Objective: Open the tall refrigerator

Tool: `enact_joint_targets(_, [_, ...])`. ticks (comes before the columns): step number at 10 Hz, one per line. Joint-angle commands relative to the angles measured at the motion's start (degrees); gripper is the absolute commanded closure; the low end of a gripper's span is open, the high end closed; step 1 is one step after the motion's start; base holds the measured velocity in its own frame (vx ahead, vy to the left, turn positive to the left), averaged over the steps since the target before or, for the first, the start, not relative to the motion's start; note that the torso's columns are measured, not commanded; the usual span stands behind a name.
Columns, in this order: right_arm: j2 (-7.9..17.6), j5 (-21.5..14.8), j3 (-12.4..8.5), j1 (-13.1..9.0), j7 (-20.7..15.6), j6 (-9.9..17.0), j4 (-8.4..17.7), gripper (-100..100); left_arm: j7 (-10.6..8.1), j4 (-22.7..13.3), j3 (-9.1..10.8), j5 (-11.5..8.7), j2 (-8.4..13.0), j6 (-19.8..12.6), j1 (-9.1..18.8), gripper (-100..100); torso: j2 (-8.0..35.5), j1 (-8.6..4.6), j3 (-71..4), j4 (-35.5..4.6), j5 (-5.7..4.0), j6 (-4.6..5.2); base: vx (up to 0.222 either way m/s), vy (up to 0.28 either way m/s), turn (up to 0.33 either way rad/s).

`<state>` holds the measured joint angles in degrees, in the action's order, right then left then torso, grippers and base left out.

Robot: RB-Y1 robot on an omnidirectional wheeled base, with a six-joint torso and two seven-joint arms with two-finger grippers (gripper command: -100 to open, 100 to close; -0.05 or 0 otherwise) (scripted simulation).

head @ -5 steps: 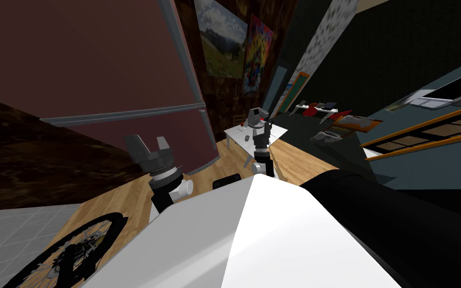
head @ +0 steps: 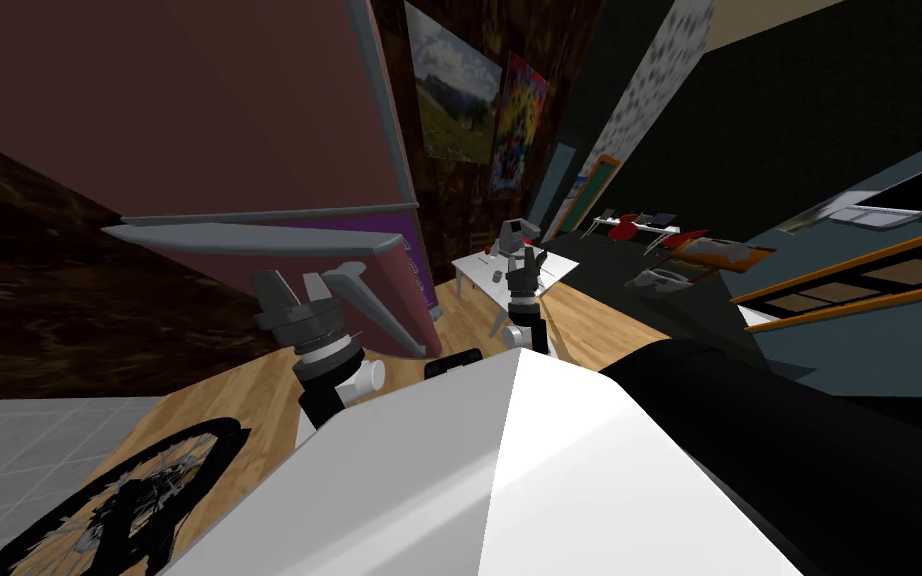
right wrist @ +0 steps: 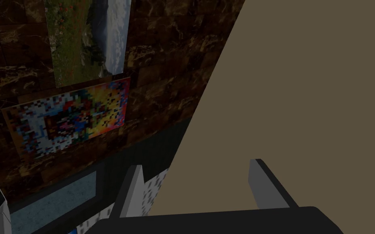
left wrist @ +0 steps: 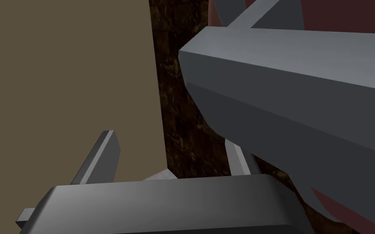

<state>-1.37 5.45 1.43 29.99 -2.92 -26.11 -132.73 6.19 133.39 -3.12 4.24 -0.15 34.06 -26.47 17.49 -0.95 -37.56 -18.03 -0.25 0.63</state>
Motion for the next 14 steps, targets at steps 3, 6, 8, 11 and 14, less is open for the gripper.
enact_joint_targets(3, [0.0, 0.0, 0.0, 0.0, 0.0, 0.0, 0.0, 0, 0.04, 0.3, 0.21, -0.1, -0.1, 0.2, 0.1, 0, 13.3, 0.64, -24.9, -13.0, 0.19, -0.54, -0.009, 0.010, 0.006])
enact_joint_targets(6, [0.0, 0.0, 0.0, 0.0, 0.0, 0.0, 0.0, 0, -0.28, -0.4, 1.49, 0.3, 3.2, -1.0, 0.9, -100, 24.2, 1.03, -45.5, -23.5, 0.28, -0.62, 0.010, -0.011, -0.041])
enact_joint_targets(8, [0.0, 0.0, 0.0, 0.0, 0.0, 0.0, 0.0, 0, -0.73, -1.4, 3.47, 0.8, 5.6, -2.7, 2.1, -100, 24.7, 0.93, -46.9, -24.2, 0.25, -0.62, 0.006, -0.028, -0.123])
enact_joint_targets(11, [0.0, 0.0, 0.0, 0.0, 0.0, 0.0, 0.0, 0, -1.71, -3.5, 8.04, 2.1, 8.1, -6.5, 4.7, -100, 24.8, 0.90, -47.0, -24.2, 0.23, -0.63, 0.019, -0.051, -0.181])
enact_joint_targets(14, [0.0, 0.0, 0.0, 0.0, 0.0, 0.0, 0.0, 0, -2.51, -5.2, 12.00, 3.2, 9.2, -9.7, 6.9, -100, 24.8, 0.93, -47.0, -24.2, 0.25, -0.63, 0.032, -0.054, -0.175])
